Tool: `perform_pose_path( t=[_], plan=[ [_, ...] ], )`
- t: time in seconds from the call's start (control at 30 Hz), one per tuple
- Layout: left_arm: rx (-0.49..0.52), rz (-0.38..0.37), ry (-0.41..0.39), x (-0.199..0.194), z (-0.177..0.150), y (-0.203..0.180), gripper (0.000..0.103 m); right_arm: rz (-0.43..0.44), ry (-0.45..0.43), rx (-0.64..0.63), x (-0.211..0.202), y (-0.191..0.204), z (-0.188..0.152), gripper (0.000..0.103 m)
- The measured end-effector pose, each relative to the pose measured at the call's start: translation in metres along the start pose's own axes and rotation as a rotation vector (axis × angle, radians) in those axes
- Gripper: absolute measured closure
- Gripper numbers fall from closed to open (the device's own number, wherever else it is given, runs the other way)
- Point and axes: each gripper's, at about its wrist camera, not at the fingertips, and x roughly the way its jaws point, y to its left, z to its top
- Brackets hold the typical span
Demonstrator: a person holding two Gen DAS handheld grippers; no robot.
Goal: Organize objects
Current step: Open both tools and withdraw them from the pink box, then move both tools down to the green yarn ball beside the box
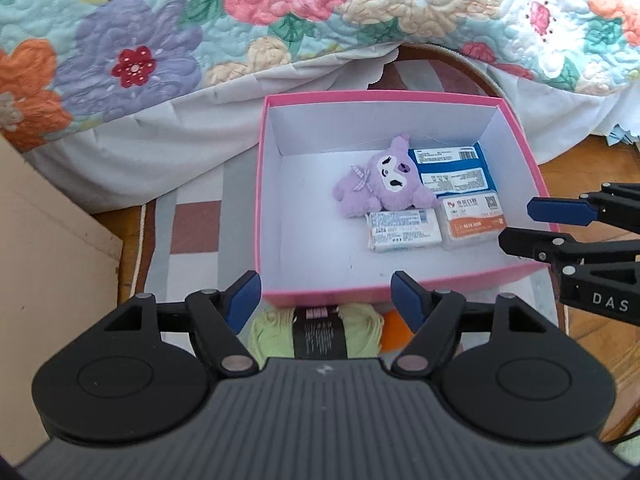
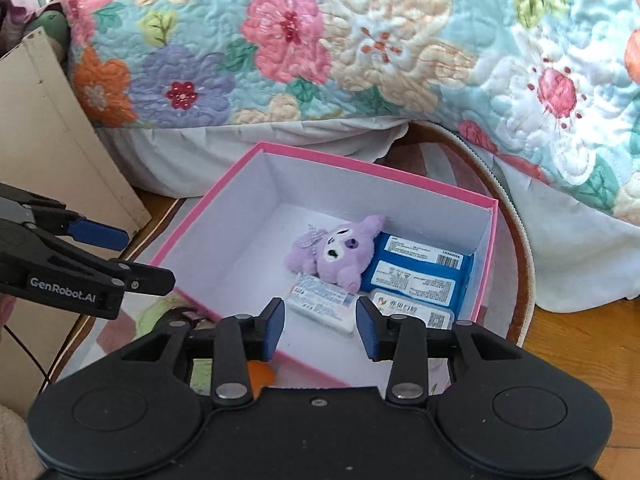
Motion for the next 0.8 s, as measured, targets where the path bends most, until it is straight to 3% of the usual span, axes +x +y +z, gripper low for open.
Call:
perform_pose_path(
  t=[0.53, 0.8],
  plan=[
    [0.059, 0.04, -0.006, -0.048, -0.033, 0.012, 0.023, -0.022, -0.01, -0.028, -0.05, 0.029, -0.013, 0.036],
    [0.08, 0.019, -0.037, -0.078, -0.051, 0.011, 0.02, -0.011, 0.01, -0.058, -0.063, 0.041, -0.024, 0.034]
  ],
)
